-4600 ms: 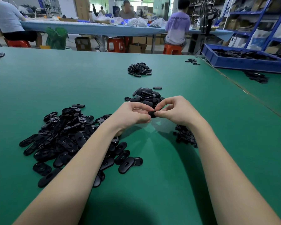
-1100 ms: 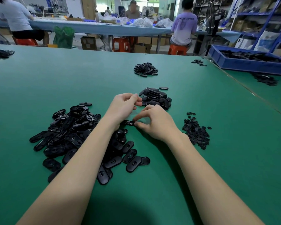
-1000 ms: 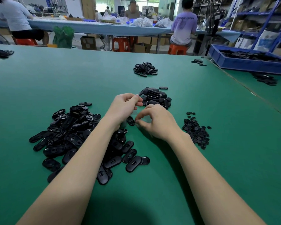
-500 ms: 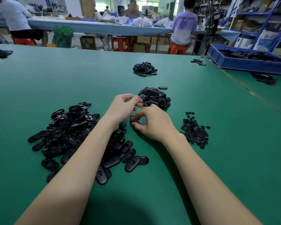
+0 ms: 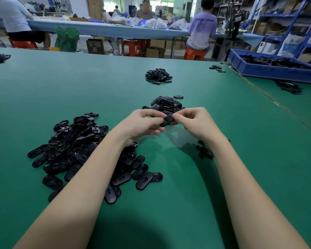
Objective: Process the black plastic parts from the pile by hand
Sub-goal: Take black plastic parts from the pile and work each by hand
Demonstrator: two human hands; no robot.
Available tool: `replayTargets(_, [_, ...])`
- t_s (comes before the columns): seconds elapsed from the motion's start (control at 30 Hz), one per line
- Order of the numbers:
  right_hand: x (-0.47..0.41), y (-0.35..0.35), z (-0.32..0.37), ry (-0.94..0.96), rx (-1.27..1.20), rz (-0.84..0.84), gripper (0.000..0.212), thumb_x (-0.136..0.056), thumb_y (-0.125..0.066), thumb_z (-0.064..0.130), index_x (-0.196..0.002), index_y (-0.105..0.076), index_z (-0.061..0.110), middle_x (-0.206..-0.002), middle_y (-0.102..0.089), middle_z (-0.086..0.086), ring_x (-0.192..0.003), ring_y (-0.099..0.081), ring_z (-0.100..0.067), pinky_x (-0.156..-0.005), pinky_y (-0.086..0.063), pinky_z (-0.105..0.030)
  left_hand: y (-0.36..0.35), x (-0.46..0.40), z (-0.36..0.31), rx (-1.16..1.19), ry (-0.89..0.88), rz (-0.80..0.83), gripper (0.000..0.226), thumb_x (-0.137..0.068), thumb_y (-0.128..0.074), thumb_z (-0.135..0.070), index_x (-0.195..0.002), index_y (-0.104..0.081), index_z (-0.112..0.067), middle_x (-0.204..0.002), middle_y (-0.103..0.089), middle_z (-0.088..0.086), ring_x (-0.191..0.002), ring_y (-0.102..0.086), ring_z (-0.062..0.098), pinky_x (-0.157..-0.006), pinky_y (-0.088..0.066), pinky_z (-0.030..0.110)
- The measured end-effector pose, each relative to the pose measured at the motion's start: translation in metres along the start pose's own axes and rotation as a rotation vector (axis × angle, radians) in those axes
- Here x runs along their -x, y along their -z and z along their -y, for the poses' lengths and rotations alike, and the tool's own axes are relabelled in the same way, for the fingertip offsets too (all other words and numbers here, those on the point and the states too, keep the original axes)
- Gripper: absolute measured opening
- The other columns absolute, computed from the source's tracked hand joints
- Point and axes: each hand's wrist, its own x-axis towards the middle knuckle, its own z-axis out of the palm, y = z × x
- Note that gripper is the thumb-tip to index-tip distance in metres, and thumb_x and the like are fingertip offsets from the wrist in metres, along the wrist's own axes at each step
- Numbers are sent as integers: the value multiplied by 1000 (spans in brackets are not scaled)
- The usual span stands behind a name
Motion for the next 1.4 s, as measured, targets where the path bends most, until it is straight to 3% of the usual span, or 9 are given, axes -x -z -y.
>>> replayTargets(0.1, [2,13,3,-39,87,57,18,-92,-67,34,-81,-80,29,-81,-77,15,-58,-52,5,-65,-42,-24,-3,0,3,16,-24,18,14,-92,-67,1,-98,-73,-10,-76,-73,5,-73,-70,14,-70,-59,20])
replayTargets(0.23, [1,44,5,-150,549,160,10,-80,-73,40,-73,-78,38,-79,-76,17,-88,-68,-10,-84,-57,-33,-7,0,5,-27,-14,4,14,-91,-68,1,-94,-74,-12,-75,-72,6,-77,-67,20,-81,-62,28])
replayTargets(0.33, [5,60,5,-282,710,250,8,-67,-82,43,-70,-76,48,-90,-74,13,-93,-69,-17,-85,-59,-36,-8,1,5,-43,-10,-5,12,-90,-70,-1,-92,-74,-12,-72,-72,5,-80,-64,23,-84,-59,32])
replayTargets(0.5, [7,55,3,-337,770,346,22,-53,-89,49,-70,-76,51,-89,-74,17,-95,-69,-15,-88,-59,-35,-10,3,4,-51,-12,-13,19,-90,-67,6,-96,-74,-10,-73,-72,4,-79,-66,25,-78,-61,30])
replayTargets(0.73, [8,46,4,-320,770,266,16,-55,-78,43,-67,-73,52,-91,-72,12,-95,-67,-21,-84,-59,-37,-12,4,2,-121,-34,-33,28,-87,-66,10,-100,-73,-13,-69,-73,-1,-76,-69,24,-81,-62,33])
replayTargets(0.87, [4,47,4,-191,477,219,9,-76,-79,30,-74,-79,38,-87,-78,9,-89,-69,-11,-83,-54,-27,-15,5,2,-106,-43,-36,39,-86,-63,13,-113,-69,-14,-84,-69,11,-78,-71,25,-80,-62,30])
replayTargets(1.0, [8,35,10,-150,53,191,9,-86,-77,23,-82,-81,29,-82,-76,10,-71,-55,-8,-62,-43,-18,-19,6,1,-46,-26,-13,40,-90,-61,11,-122,-67,-12,-91,-64,14,-76,-71,21,-80,-62,29])
replayTargets(1.2, [7,16,14,-199,-70,168,17,-85,-77,20,-73,-80,32,-74,-66,6,-58,-44,-8,-44,-30,-16,-23,6,1,-59,-42,-53,16,-94,-66,-6,-110,-65,-10,-88,-74,10,-79,-68,16,-75,-55,28])
replayTargets(1.4, [3,8,9,-281,-165,78,3,-78,-81,18,-80,-82,20,-64,-61,3,-56,-39,-11,-43,-26,-18,-21,5,2,-25,-155,-68,26,-88,-72,0,-110,-64,-13,-78,-75,12,-71,-67,15,-67,-54,20])
